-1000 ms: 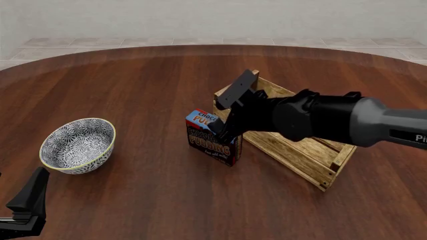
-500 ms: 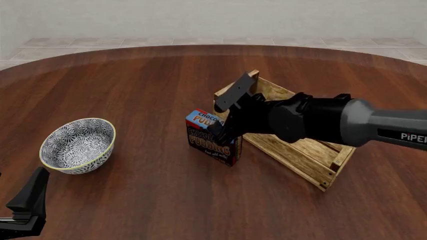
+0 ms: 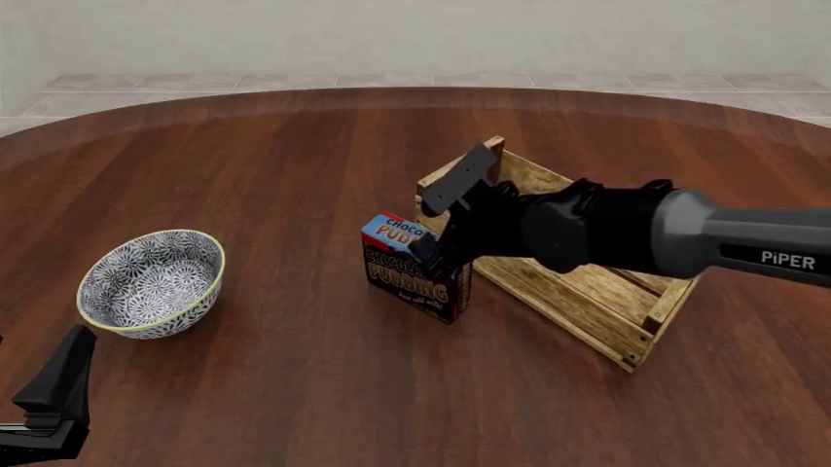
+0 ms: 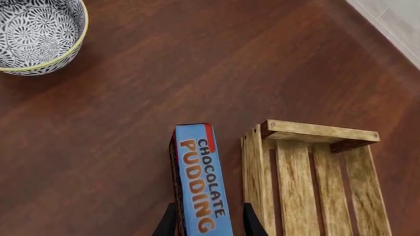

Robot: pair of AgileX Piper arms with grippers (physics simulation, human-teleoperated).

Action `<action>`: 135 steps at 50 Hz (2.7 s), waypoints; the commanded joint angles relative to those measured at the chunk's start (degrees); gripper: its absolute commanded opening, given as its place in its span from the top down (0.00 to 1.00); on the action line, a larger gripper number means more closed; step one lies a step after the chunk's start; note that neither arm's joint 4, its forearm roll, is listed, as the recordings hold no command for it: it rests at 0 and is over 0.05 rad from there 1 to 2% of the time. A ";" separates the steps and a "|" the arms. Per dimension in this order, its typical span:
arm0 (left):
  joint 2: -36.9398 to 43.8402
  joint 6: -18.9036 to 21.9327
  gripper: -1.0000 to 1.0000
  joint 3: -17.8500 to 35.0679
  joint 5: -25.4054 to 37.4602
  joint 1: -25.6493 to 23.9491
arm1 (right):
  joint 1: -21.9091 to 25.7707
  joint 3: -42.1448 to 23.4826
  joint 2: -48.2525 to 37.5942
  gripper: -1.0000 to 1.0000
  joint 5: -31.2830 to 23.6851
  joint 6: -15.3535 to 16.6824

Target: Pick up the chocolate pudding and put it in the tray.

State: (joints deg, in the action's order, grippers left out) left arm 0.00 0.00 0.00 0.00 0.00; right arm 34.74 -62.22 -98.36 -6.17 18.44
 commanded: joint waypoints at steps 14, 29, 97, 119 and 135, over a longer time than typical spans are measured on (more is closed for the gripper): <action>0.00 0.00 0.00 0.00 0.00 0.00 | 0.02 -0.44 -2.58 0.00 1.16 -0.71; 0.00 0.00 0.00 0.00 0.00 0.00 | -0.10 -0.43 -2.70 0.00 1.10 -0.86; 0.00 0.00 0.00 0.00 0.00 0.00 | -0.66 -0.95 -6.31 0.00 2.30 -1.42; 0.00 0.00 0.00 0.00 0.00 0.00 | -0.63 -1.04 -6.87 0.00 2.62 -1.98; 0.00 0.00 0.00 0.00 0.00 0.00 | -0.69 -1.28 -7.09 0.00 2.60 -2.14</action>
State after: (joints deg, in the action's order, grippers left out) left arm 0.00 0.00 0.00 0.00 0.00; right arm 34.15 -63.34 -105.33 -3.55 16.39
